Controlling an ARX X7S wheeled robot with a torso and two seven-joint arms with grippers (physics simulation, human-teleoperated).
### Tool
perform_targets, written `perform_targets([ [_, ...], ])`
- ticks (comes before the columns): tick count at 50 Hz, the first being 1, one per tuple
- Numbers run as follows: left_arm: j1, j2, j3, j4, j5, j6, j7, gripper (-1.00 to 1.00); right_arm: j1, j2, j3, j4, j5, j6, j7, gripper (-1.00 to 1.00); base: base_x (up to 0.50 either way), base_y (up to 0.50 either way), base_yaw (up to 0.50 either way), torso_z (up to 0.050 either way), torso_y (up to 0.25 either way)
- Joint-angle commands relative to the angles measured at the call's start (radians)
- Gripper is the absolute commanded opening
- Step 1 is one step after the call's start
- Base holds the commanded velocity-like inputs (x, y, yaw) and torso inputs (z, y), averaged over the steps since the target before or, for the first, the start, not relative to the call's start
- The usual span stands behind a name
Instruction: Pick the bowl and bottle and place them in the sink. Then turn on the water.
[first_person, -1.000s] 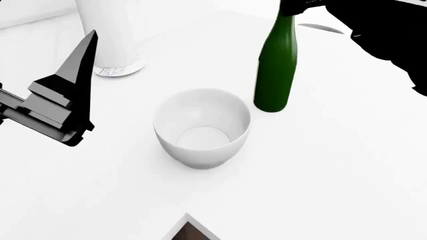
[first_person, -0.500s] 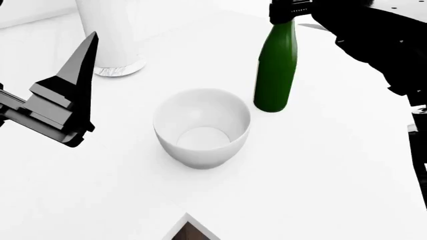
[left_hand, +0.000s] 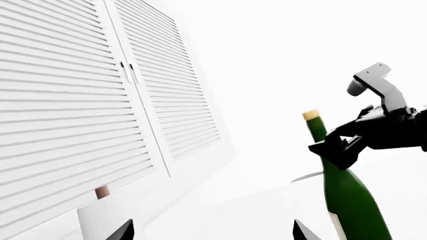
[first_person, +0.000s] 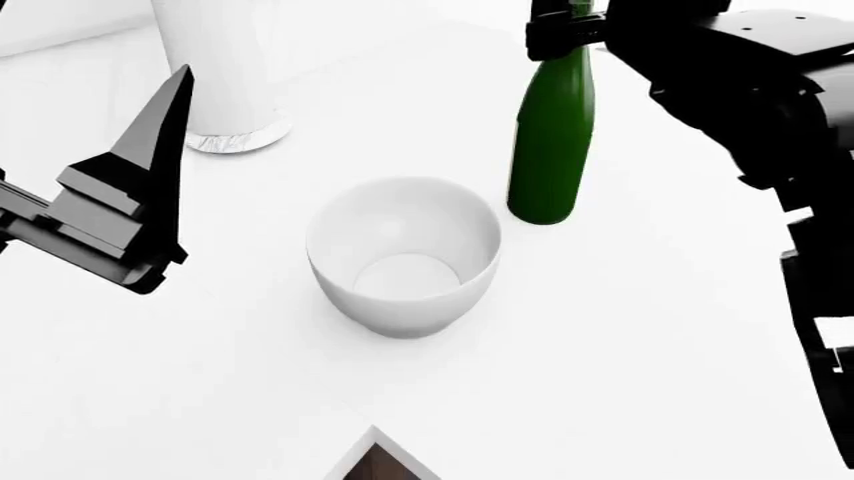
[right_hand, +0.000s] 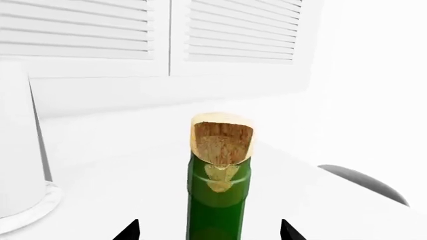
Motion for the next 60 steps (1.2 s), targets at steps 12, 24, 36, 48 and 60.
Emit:
perform_targets([
  [12, -0.013, 0.014, 0.022, -0.011, 0.021, -0.011, 0.009, 1.0, 0.036, -0.055, -0.027, 0.161, -0.048, -0.062, -0.069, 1.0, 0.0, 0.0, 0.0, 0.0, 0.0],
  [24, -0.002, 0.013, 0.015, -0.012, 0.024, -0.006, 0.009, 1.0, 0.022, -0.043, -0.024, 0.121, -0.046, -0.069, -0.058, -1.0, 0.0, 0.0, 0.0, 0.0, 0.0],
  [36, 0.016, 0.012, 0.009, -0.007, 0.025, -0.002, 0.01, 1.0, 0.005, -0.028, -0.026, 0.072, -0.052, -0.085, -0.046, -1.0, 0.0, 0.0, 0.0, 0.0, 0.0],
  [48, 0.009, 0.018, 0.016, -0.004, 0.025, -0.005, 0.006, 1.0, 0.039, -0.005, -0.018, 0.021, -0.06, -0.088, -0.025, -1.0, 0.0, 0.0, 0.0, 0.0, 0.001],
  [60, 0.015, 0.02, 0.026, 0.008, 0.017, -0.011, 0.01, 1.0, 0.113, 0.028, -0.017, -0.044, -0.08, -0.087, -0.027, -1.0, 0.0, 0.0, 0.0, 0.0, 0.001],
])
